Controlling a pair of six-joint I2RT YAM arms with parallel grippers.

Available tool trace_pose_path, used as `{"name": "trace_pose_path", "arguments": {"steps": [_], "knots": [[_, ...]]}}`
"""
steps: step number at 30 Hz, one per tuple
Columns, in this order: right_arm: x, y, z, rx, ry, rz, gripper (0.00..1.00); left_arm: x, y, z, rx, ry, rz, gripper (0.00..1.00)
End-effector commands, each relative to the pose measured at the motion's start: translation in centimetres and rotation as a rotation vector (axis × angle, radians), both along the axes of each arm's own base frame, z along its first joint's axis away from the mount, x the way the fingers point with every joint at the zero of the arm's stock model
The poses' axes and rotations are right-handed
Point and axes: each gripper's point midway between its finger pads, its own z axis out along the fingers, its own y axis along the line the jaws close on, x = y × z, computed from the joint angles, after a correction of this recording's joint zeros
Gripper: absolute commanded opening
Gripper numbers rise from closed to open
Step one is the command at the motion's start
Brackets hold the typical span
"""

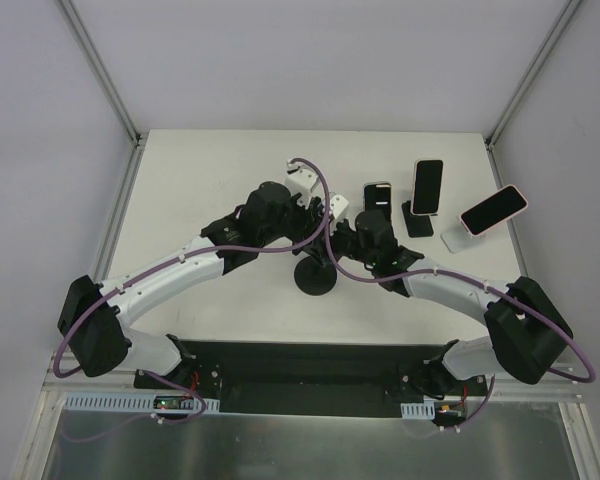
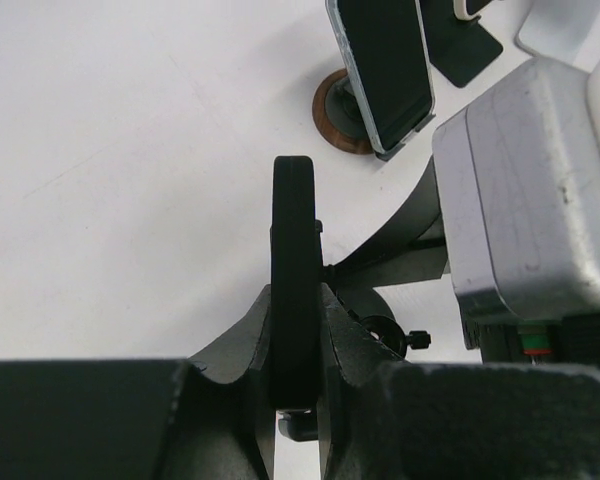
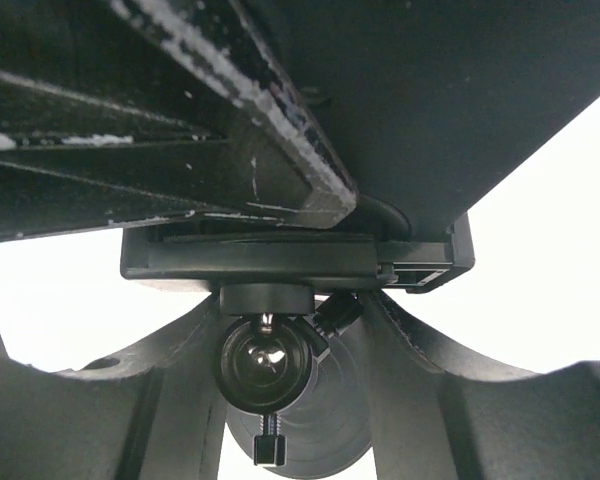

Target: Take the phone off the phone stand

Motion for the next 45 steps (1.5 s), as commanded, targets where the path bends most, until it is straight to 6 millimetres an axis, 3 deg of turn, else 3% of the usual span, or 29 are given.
{"name": "trace_pose_path", "arguments": {"steps": [1, 10, 20, 31, 40, 45], "knots": [[-6.6, 3.4, 0.3, 0.034, 0.071, 0.261, 0.01, 2.6, -1.8, 1.4, -0.162, -0.069, 0.048, 0.0], [-7.8, 3.4, -0.2, 0.009, 0.07, 0.272, 0.01, 3.3, -1.6, 1.3, -0.24, -0.065, 0.076, 0.0], [-8.3, 1.9, -2.0, -0.038, 0.099, 0.278, 0.01, 4.5, 2.9, 1.1, -0.215, -0.057, 0.007, 0.0], [-7.3, 0.7, -2.7, -0.064, 0.115, 0.244, 0.01, 2.5, 4.8, 0.9, -0.138, -0.038, -0.137, 0.0], [-6.9, -0.6, -3.2, -0.09, 0.116, 0.216, 0.01, 2.0, 7.5, 1.0, -0.125, -0.04, -0.094, 0.0], [-6.6, -1.0, -3.2, -0.095, 0.104, 0.19, 0.01, 1.4, 7.5, 1.7, -0.148, -0.041, -0.104, 0.0]]}}
